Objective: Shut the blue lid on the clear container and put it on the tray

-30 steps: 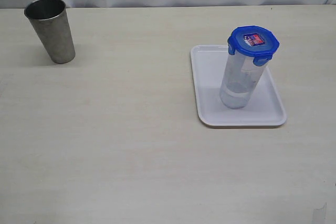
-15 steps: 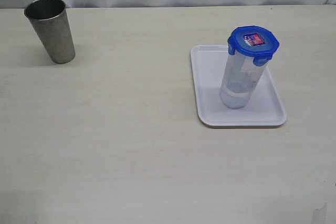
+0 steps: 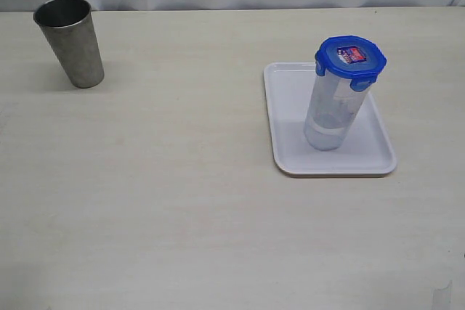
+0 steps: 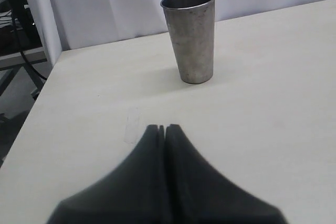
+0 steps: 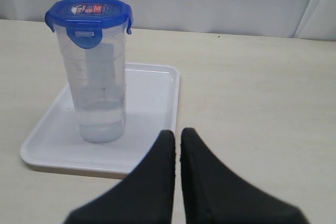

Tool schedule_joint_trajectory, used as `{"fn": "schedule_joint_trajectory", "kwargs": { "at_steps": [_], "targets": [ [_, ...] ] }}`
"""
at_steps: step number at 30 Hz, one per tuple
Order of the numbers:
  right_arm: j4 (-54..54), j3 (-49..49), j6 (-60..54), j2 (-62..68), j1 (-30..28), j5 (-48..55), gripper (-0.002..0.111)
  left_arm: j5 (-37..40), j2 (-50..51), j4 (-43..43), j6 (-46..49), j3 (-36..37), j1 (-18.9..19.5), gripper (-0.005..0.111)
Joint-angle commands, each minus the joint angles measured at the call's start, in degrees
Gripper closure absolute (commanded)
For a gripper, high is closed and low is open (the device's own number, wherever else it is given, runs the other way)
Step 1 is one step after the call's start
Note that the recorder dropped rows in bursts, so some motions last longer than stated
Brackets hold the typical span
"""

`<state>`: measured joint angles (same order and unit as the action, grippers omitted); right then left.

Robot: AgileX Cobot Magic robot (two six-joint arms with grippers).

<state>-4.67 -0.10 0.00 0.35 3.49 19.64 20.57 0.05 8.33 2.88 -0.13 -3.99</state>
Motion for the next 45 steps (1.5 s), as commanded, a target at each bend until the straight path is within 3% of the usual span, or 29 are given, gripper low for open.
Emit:
{"fn": "schedule_joint_trajectory", "kwargs": {
  "at_steps": [1,45],
  "targets": [
    [-0.1,0.1,0.0,-0.3,-0.2,0.0,0.104,-2.5,-0.1,-1.2,0.0,0.1,0.2,0.107],
    [-0.1,0.1,0.0,-0.3,-0.2,0.0,0.104,-2.7,-0.1,-1.5,0.0,0.1,0.2,0.107]
  ]
}}
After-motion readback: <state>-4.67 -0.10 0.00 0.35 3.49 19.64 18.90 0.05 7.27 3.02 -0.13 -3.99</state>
